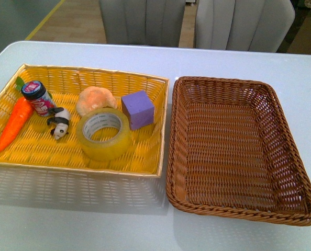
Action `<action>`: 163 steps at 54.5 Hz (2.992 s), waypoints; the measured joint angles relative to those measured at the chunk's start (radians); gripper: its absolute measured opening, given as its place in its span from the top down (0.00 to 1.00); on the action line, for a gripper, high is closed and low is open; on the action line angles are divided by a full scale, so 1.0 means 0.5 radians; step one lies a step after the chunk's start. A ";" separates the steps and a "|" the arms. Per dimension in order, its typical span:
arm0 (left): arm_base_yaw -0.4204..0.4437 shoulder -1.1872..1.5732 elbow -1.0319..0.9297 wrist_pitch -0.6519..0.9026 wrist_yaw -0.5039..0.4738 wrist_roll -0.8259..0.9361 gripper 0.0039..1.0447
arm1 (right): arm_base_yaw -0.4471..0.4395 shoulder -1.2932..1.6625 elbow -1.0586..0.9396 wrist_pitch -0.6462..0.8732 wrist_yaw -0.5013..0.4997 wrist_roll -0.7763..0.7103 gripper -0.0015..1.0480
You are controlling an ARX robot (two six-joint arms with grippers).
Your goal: Move tape to another basket
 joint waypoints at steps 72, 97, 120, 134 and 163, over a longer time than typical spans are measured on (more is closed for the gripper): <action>-0.253 3.909 1.817 0.275 -0.010 -0.176 0.08 | 0.000 -0.002 0.000 -0.001 0.000 0.002 0.09; -0.421 4.369 2.251 0.156 -0.060 -0.399 0.08 | 0.000 -0.002 0.000 -0.001 -0.001 0.005 0.09; -0.469 4.598 2.357 0.127 -0.101 -0.442 0.08 | 0.000 -0.002 0.000 -0.001 -0.001 0.008 0.09; -0.503 4.660 2.377 0.125 -0.101 -0.458 0.17 | 0.000 -0.002 0.000 -0.001 -0.001 0.007 0.09; -0.484 4.643 2.390 0.095 -0.166 -0.556 0.85 | 0.000 -0.002 0.000 -0.001 -0.001 0.007 0.09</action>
